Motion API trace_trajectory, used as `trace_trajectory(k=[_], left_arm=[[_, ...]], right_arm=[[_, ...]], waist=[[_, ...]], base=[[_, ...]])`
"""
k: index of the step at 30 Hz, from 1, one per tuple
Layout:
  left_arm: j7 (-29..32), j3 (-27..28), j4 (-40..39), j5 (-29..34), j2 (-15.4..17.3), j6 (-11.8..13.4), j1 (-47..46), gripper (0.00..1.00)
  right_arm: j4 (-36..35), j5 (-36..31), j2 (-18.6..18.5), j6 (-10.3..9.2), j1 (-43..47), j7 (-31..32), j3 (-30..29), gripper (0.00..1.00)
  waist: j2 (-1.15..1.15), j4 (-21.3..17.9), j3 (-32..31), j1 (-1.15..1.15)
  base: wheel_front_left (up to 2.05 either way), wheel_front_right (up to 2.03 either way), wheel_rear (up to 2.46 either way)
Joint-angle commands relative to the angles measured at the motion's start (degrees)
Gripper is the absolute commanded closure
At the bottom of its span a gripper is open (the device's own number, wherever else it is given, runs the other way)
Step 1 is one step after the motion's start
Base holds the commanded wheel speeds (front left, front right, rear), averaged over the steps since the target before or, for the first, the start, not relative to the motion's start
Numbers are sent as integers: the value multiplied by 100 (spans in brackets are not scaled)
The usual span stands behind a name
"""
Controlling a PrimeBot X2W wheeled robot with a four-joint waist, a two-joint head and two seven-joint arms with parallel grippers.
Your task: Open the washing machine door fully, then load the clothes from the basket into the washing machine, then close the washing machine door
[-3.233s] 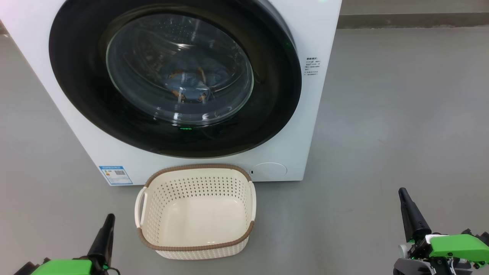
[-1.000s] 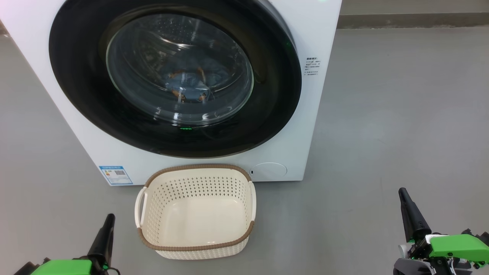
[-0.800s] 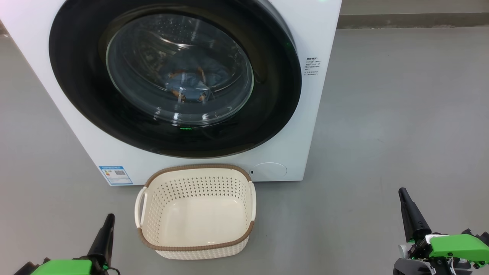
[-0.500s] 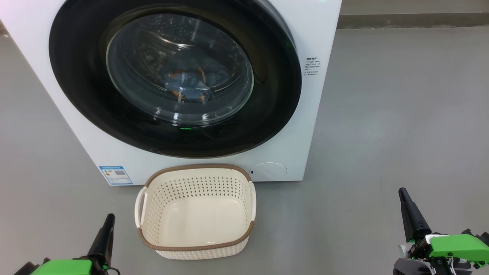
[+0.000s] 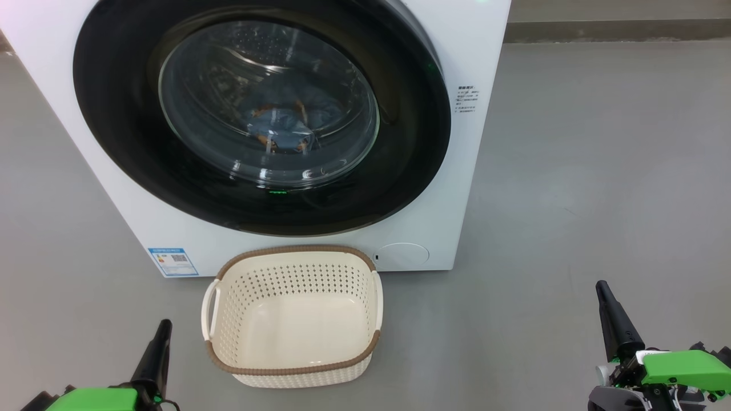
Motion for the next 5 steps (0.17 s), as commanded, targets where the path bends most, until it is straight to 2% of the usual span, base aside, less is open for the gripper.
trace_trajectory(k=[1, 5], left_arm=[[22, 202, -132, -41, 75, 7, -265, 100], [22, 202, -132, -41, 75, 7, -265, 100]], right_arm=[[-171, 15, -17, 9, -81, 26, 123, 100], [-171, 15, -17, 9, -81, 26, 123, 100]], waist=[[0, 0, 0, 0], [0, 0, 0, 0]], base=[[0, 0, 0], [0, 0, 0]])
